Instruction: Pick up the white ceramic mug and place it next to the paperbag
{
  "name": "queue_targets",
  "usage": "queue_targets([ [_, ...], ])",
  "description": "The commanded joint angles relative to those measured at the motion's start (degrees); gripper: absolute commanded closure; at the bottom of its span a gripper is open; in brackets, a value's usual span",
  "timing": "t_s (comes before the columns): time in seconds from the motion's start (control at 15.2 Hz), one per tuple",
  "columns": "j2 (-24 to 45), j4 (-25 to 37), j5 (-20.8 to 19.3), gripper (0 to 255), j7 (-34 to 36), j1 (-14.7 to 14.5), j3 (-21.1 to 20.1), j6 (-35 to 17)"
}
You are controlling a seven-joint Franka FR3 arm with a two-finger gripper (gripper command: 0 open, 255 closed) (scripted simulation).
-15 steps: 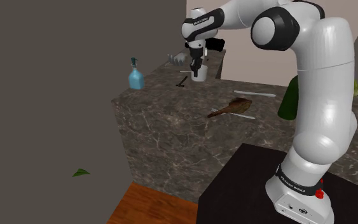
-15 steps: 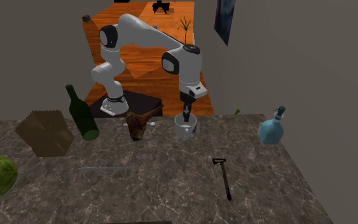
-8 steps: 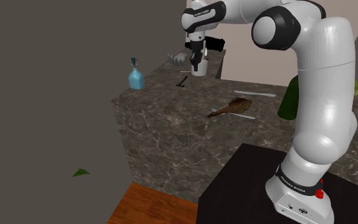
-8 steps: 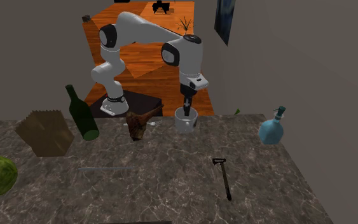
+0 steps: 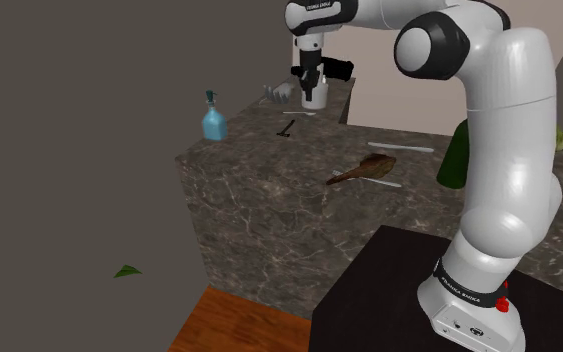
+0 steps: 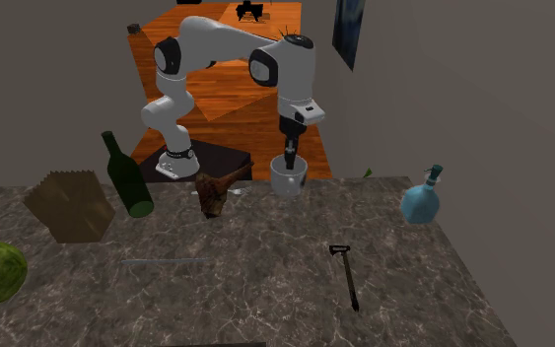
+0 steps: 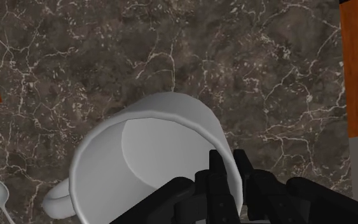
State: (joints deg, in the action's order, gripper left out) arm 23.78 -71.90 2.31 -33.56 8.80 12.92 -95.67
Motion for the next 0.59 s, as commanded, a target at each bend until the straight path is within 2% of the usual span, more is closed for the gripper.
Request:
queue_targets([
  [0.0, 0.38, 2.15, 0.06, 255, 0.02, 0.09, -0.01, 1.8],
  [0.53, 2.99, 12.51, 0.6, 255, -0.28, 0.99, 0.01, 9.55],
])
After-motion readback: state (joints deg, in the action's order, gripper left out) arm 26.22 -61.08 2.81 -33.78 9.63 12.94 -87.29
